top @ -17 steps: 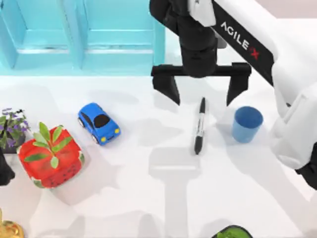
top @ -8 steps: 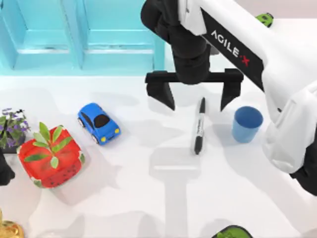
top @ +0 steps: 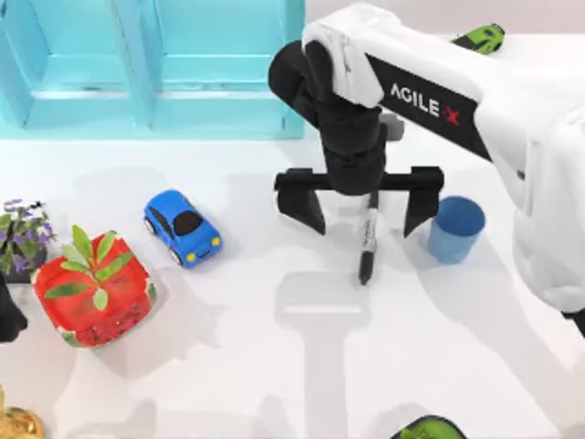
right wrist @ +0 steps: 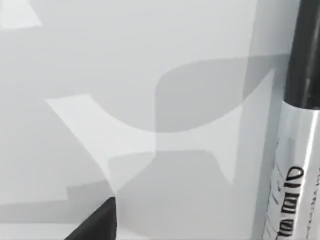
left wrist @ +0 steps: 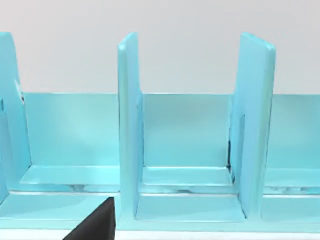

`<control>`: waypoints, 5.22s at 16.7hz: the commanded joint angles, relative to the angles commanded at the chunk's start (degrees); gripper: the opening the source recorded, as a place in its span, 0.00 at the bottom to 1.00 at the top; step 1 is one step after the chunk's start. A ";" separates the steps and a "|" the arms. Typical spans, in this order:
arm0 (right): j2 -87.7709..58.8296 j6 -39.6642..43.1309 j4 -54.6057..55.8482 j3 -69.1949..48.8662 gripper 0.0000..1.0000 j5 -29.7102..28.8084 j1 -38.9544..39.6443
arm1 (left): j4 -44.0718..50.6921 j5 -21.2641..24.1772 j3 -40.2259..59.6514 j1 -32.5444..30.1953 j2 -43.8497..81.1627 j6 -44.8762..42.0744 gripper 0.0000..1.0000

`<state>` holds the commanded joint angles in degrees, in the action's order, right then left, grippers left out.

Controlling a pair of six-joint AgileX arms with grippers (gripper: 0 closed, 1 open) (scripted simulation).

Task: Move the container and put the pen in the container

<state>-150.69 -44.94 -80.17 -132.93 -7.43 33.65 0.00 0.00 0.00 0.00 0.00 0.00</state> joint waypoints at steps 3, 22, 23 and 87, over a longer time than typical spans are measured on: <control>1.84 0.24 6.76 8.38 1.00 -0.01 -0.19 | 0.00 0.00 0.00 0.00 0.00 0.00 1.00; 2.40 0.34 9.36 11.31 0.02 -0.01 -0.27 | 0.00 0.00 0.00 0.00 0.00 0.00 1.00; 2.40 0.34 9.36 11.31 0.00 -0.01 -0.27 | 0.00 0.00 0.00 0.00 0.00 0.00 1.00; 56.92 54.65 152.36 100.30 0.00 -62.32 18.78 | 0.00 0.00 0.00 0.00 0.00 0.00 1.00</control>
<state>-93.77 9.71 72.19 -32.63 -69.75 52.43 0.00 0.00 0.00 0.00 0.00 0.00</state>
